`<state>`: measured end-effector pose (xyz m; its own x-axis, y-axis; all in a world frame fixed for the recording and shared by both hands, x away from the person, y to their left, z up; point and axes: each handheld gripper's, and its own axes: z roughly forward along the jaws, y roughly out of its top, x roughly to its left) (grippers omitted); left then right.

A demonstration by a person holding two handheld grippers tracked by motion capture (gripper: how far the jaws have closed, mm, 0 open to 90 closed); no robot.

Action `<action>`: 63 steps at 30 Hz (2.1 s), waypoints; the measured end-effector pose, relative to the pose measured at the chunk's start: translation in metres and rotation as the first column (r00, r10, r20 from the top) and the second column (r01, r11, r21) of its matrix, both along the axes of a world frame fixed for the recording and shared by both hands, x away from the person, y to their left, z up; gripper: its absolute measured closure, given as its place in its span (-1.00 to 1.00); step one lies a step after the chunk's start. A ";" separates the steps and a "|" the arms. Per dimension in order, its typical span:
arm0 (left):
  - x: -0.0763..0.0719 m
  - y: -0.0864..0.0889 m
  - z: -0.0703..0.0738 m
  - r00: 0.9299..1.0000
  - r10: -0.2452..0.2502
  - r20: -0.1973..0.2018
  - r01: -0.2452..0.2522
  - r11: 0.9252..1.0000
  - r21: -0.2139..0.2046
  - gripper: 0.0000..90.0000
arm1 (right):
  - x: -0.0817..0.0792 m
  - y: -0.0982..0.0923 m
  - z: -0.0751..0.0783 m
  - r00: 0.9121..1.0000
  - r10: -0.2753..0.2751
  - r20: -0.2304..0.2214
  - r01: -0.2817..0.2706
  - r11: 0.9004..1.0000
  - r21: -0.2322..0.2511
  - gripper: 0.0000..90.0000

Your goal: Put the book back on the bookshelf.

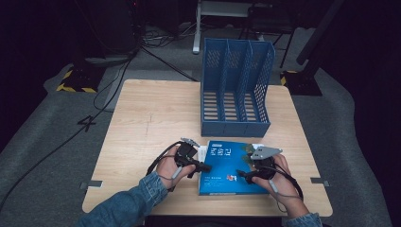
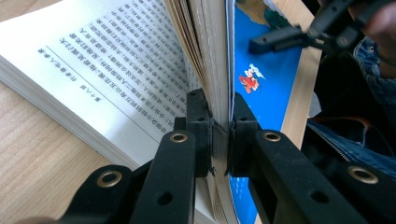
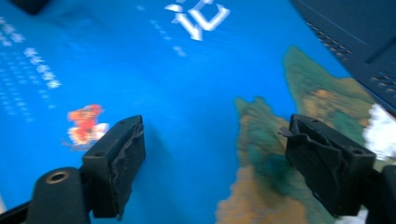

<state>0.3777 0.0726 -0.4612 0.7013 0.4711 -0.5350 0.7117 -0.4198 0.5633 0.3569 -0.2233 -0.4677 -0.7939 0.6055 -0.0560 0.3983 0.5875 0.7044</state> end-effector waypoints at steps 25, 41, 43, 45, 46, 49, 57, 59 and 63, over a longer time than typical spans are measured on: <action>0.036 -0.014 0.000 0.999 0.029 -0.028 -0.027 0.999 0.047 0.83 | -0.032 0.062 -0.015 0.998 0.030 0.063 -0.037 0.993 0.112 -0.71; 0.033 -0.008 -0.006 0.998 0.064 0.018 -0.064 0.998 0.013 0.85 | -0.036 0.083 -0.031 0.962 0.141 0.235 -0.108 0.983 -0.146 -0.99; 0.032 -0.007 -0.006 0.998 0.064 0.015 -0.064 0.998 0.009 0.85 | -0.035 0.081 -0.031 0.961 0.154 0.231 -0.121 0.981 -0.148 -0.99; 0.032 -0.006 -0.007 0.997 0.072 0.000 -0.072 0.997 -0.007 0.86 | -0.032 0.079 -0.031 0.957 0.178 0.231 -0.145 0.978 -0.151 -0.99; 0.032 -0.005 -0.007 0.997 0.073 -0.003 -0.073 0.997 -0.010 0.86 | -0.032 0.077 -0.031 0.955 0.186 0.230 -0.154 0.976 -0.152 -0.99; 0.031 -0.005 -0.006 0.997 0.076 -0.001 -0.076 0.997 -0.018 0.86 | -0.030 0.074 -0.030 0.954 0.199 0.223 -0.167 0.974 -0.154 -0.99; 0.020 -0.008 -0.011 0.999 0.014 -0.035 -0.012 0.998 0.056 0.68 | -0.028 0.071 -0.029 0.956 0.199 0.214 -0.169 0.974 -0.149 -1.00; 0.018 -0.008 -0.010 0.999 0.013 -0.043 -0.010 0.998 0.067 0.68 | -0.029 0.071 -0.029 0.959 0.186 0.213 -0.157 0.977 -0.145 -1.00; 0.022 -0.006 -0.008 0.995 0.015 -0.095 -0.012 0.999 0.032 0.84 | -0.032 0.074 -0.029 0.965 0.151 0.213 -0.126 0.984 -0.128 -1.00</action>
